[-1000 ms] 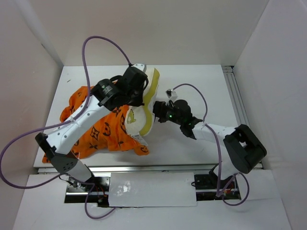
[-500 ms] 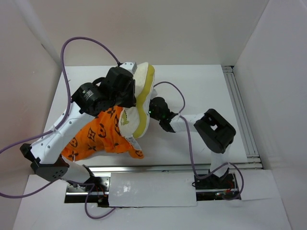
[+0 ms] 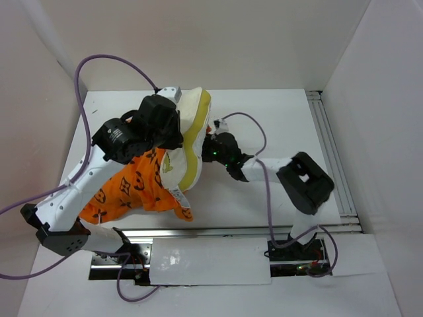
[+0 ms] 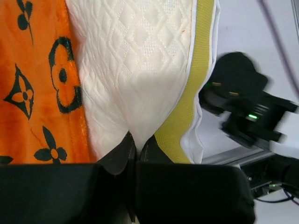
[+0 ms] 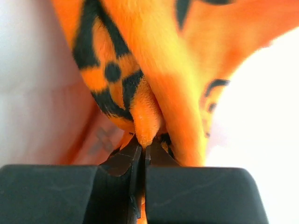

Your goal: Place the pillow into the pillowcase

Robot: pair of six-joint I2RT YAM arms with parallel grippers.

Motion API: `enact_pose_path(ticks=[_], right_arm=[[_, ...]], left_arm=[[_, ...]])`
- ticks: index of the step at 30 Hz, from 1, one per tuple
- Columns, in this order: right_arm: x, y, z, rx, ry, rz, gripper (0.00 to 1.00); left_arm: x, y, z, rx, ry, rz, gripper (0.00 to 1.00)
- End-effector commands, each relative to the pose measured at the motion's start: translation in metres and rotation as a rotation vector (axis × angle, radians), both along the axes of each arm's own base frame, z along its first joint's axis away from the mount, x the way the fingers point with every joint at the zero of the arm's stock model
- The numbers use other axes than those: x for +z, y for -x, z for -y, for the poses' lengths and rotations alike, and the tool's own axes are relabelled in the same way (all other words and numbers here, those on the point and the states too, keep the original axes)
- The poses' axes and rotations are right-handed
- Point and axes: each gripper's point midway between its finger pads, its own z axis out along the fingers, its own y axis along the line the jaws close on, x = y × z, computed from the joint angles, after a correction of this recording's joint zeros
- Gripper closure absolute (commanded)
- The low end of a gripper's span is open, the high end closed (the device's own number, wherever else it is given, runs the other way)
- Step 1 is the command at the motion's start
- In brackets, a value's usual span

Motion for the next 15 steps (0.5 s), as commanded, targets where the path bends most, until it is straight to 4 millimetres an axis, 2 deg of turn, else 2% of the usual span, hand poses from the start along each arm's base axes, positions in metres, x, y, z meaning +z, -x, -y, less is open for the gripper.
enact_pose_path(ticks=[1,2,3,4,5,6,7,8,9,11,12,14,15], right_arm=[[0.048,-0.018,0.073,-0.15,0.103,0.138,1.0],[0.067,-0.013,0.094,-0.187,0.115,0.158,1.0],[0.069,-0.01,0.109,-0.208,0.123,0.15,1.0],[0.057,-0.007,0.134,-0.245,0.148,0.12,1.0],[0.072,0.003,0.15,-0.262,0.15,0.137,1.0],[0.065,0.008,0.168,-0.282,0.162,0.116,1.0],[0.068,0.011,0.178,-0.293,0.178,0.119,1.0],[0.088,0.017,0.19,-0.313,0.164,0.153,1.0],[0.081,0.02,0.208,-0.34,0.206,0.118,1.0],[0.093,0.027,0.233,-0.393,0.219,0.12,1.0],[0.093,0.027,0.249,-0.434,0.223,0.115,1.0],[0.1,0.029,0.264,-0.462,0.224,0.121,1.0],[0.096,0.03,0.271,-0.464,0.246,0.101,1.0]], left_arm=[[0.011,-0.025,-0.014,0.116,0.036,0.079,1.0],[0.003,-0.034,-0.014,0.131,0.025,0.068,1.0],[-0.008,-0.038,-0.01,0.131,0.011,0.053,1.0],[-0.019,-0.05,-0.009,0.152,-0.013,0.036,1.0],[-0.032,-0.058,-0.009,0.165,-0.031,0.017,1.0],[-0.042,-0.064,-0.007,0.174,-0.057,0.001,1.0],[-0.053,-0.07,-0.007,0.182,-0.078,-0.022,1.0],[-0.081,-0.078,-0.003,0.18,-0.141,-0.071,1.0],[-0.098,-0.08,-0.001,0.179,-0.173,-0.105,1.0],[-0.126,-0.087,-0.005,0.199,-0.236,-0.152,1.0],[-0.149,-0.091,-0.009,0.24,-0.289,-0.198,1.0],[-0.173,-0.085,-0.022,0.296,-0.381,-0.263,1.0],[-0.179,-0.084,-0.027,0.354,-0.396,-0.28,1.0]])
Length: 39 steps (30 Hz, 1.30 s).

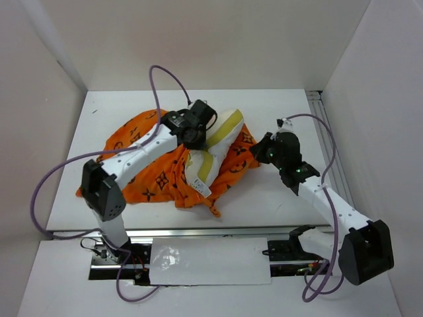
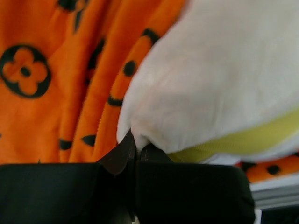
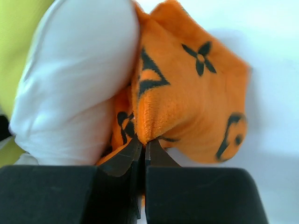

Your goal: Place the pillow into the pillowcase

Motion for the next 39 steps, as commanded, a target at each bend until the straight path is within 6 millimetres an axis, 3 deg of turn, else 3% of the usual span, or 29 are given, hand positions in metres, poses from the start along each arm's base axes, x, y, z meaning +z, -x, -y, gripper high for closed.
enact_pose_path(ticks=[1,4,7,8,9,11,12,14,15,16,18,19,22,23,25,27,31,33,39], right_arm=[[0.027,-0.007,0.055,-0.144,0.065,0.058,1.0],[0.016,-0.002,0.078,-0.173,0.067,-0.001,1.0],[-0.01,0.006,0.088,-0.164,0.079,-0.067,1.0],[-0.025,0.01,0.091,-0.155,0.079,-0.105,1.0],[-0.032,0.014,0.08,-0.095,0.053,-0.126,1.0],[-0.053,0.019,0.073,-0.053,0.038,-0.178,1.0],[-0.058,0.021,0.073,-0.052,0.039,-0.189,1.0],[-0.068,0.026,0.072,-0.044,0.038,-0.221,1.0],[-0.066,0.028,0.074,-0.056,0.044,-0.218,0.9],[-0.062,0.029,0.081,-0.082,0.072,-0.201,0.81],[-0.053,0.032,0.09,-0.115,0.112,-0.196,0.57],[-0.049,0.032,0.098,-0.147,0.142,-0.188,0.35],[-0.035,0.04,0.107,-0.169,0.192,-0.196,0.09],[-0.036,0.047,0.113,-0.192,0.211,-0.223,0.01],[-0.031,0.049,0.121,-0.225,0.226,-0.23,0.01],[-0.026,0.051,0.115,-0.193,0.215,-0.222,0.01],[-0.005,0.048,0.083,-0.032,0.135,-0.14,0.01],[0.005,0.047,0.067,0.041,0.091,-0.108,0.01],[0.008,0.047,0.038,0.111,-0.03,-0.127,0.01]], left_arm=[[-0.053,-0.006,-0.08,0.25,-0.347,-0.085,1.0],[-0.065,-0.003,-0.105,0.337,-0.444,-0.119,1.0],[-0.077,0.0,-0.109,0.342,-0.473,-0.17,1.0],[-0.083,-0.002,-0.091,0.274,-0.434,-0.164,1.0],[-0.078,-0.002,-0.074,0.219,-0.378,-0.148,1.0],[-0.083,0.015,-0.021,-0.025,-0.248,-0.179,1.0],[-0.074,0.01,0.006,-0.091,-0.158,-0.129,0.97],[-0.059,0.037,0.049,-0.279,-0.018,-0.131,0.87],[-0.052,0.044,0.063,-0.333,0.033,-0.12,0.72],[-0.042,0.05,0.08,-0.393,0.087,-0.09,0.63],[-0.028,0.065,0.091,-0.455,0.14,-0.081,0.5],[-0.028,0.065,0.091,-0.455,0.14,-0.081,0.38],[-0.006,0.069,0.094,-0.472,0.17,-0.039,0.2],[-0.004,0.071,0.091,-0.456,0.169,-0.041,0.08],[0.006,0.069,0.083,-0.434,0.157,-0.009,0.02],[0.019,0.065,0.069,-0.37,0.13,0.025,0.0],[0.025,0.057,0.05,-0.297,0.07,0.072,0.0],[0.017,0.051,0.043,-0.271,0.037,0.048,0.01],[-0.021,0.056,0.081,-0.437,0.082,-0.062,0.06]])
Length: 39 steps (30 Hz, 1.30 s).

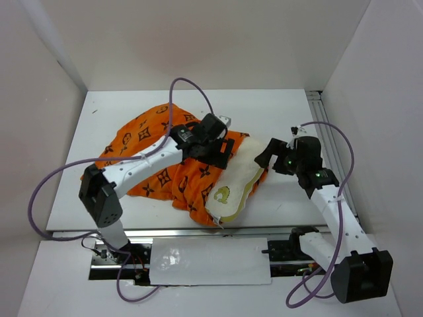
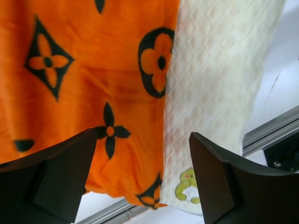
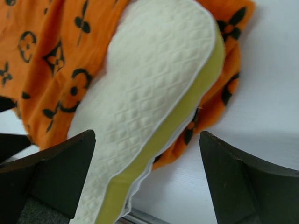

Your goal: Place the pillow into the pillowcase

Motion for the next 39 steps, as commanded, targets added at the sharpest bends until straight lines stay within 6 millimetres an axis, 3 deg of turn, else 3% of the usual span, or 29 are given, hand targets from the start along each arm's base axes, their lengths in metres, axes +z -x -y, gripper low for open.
enact_pose_path(ticks=[1,2,5,6,8,10,11,14,18,21,22,23,25,26,28,29,32,33,34,35,37,39], right_arm=[[0.02,-0.004,-0.025,0.059,-0.131,0.039,0.01],[0.021,0.0,-0.036,0.097,-0.154,0.041,0.01],[0.015,0.008,-0.056,0.161,-0.185,0.009,0.01],[0.011,0.008,-0.059,0.164,-0.176,-0.002,0.01],[-0.001,0.017,-0.066,0.188,-0.162,-0.047,0.01],[-0.011,0.023,-0.071,0.2,-0.162,-0.086,0.01],[-0.016,0.03,-0.074,0.208,-0.166,-0.113,0.01],[-0.037,0.04,-0.071,0.183,-0.131,-0.189,0.01],[-0.056,0.049,-0.079,0.187,-0.175,-0.222,0.01],[-0.047,0.043,-0.11,0.297,-0.295,-0.126,0.18],[-0.041,0.042,-0.12,0.333,-0.329,-0.106,0.37],[-0.041,0.035,-0.131,0.37,-0.344,-0.075,0.45],[-0.02,0.027,-0.153,0.45,-0.356,-0.003,0.58],[0.0,0.013,-0.161,0.452,-0.37,0.106,0.8],[0.025,0.005,-0.17,0.444,-0.405,0.221,1.0],[0.061,0.003,-0.174,0.458,-0.457,0.356,1.0],[0.105,0.013,-0.175,0.441,-0.544,0.525,1.0],[0.135,0.019,-0.173,0.431,-0.598,0.66,1.0],[0.134,0.033,-0.177,0.436,-0.619,0.698,1.0],[0.158,0.034,-0.168,0.363,-0.665,0.82,1.0],[0.155,0.038,-0.177,0.336,-0.652,0.851,1.0],[0.139,0.023,-0.189,0.27,-0.613,0.827,1.0]], left_arm=[[-0.026,-0.006,0.023,-0.081,-0.009,-0.05,0.08],[-0.032,-0.007,0.027,-0.086,-0.012,-0.063,0.08],[-0.05,-0.017,0.035,-0.088,-0.049,-0.083,0.24],[-0.055,-0.019,0.034,-0.081,-0.066,-0.086,0.39],[-0.059,-0.028,0.027,-0.03,-0.103,-0.094,0.55],[-0.062,-0.03,0.022,-0.004,-0.137,-0.102,0.78],[-0.059,-0.033,0.02,0.027,-0.145,-0.091,1.0],[-0.044,-0.034,0.021,0.028,-0.119,-0.067,1.0],[-0.007,-0.032,0.019,0.03,-0.047,-0.002,1.0],[0.019,-0.02,0.03,-0.032,0.027,0.044,1.0],[0.024,-0.015,0.034,-0.046,0.035,0.051,1.0],[0.027,-0.016,0.035,-0.046,0.042,0.057,1.0],[0.051,-0.01,0.041,-0.067,0.091,0.09,1.0],[0.059,-0.001,0.049,-0.094,0.103,0.098,1.0],[0.074,0.008,0.053,-0.114,0.121,0.112,1.0],[0.09,0.012,0.06,-0.134,0.138,0.145,1.0],[0.116,0.028,0.066,-0.175,0.154,0.173,1.0],[0.139,0.032,0.069,-0.195,0.19,0.212,1.0],[0.148,0.039,0.069,-0.207,0.197,0.215,1.0],[0.164,0.047,0.077,-0.238,0.224,0.239,1.0],[0.173,0.057,0.081,-0.26,0.238,0.246,1.0],[0.182,0.073,0.085,-0.291,0.263,0.242,1.0]])
